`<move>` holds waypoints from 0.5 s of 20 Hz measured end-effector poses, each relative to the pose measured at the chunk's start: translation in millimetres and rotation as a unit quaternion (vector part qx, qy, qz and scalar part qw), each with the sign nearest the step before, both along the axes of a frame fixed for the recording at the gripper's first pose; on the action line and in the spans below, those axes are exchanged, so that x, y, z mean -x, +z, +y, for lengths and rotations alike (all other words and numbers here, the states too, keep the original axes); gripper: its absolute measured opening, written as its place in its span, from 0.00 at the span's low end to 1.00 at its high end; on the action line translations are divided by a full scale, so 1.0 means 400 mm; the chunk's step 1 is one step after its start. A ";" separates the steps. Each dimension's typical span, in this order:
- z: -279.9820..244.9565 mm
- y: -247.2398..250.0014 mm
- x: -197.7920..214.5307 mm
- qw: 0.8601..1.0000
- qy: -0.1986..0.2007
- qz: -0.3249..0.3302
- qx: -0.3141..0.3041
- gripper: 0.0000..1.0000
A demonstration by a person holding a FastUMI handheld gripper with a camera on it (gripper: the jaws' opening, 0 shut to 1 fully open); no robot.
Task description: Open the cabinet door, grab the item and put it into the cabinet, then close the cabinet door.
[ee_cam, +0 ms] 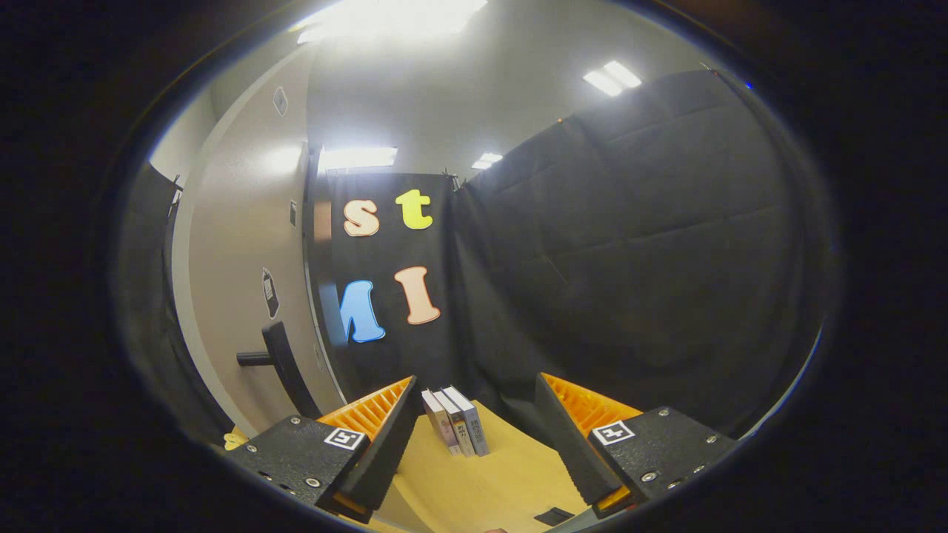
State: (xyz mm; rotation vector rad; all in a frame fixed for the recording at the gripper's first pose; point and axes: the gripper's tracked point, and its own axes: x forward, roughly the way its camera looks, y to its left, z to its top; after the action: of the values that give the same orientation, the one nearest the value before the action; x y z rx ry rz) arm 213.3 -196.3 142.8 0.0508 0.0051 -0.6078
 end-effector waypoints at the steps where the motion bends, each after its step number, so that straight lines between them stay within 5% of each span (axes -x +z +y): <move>1: 0.021 -0.006 -0.016 1.000 0.011 0.005 -0.001 0.95; 10: 0.102 -0.022 -0.040 0.999 0.030 0.013 0.014 0.90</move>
State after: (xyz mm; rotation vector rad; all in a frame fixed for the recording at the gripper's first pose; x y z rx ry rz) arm 229.3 -155.6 134.2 0.0144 0.0235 -0.5491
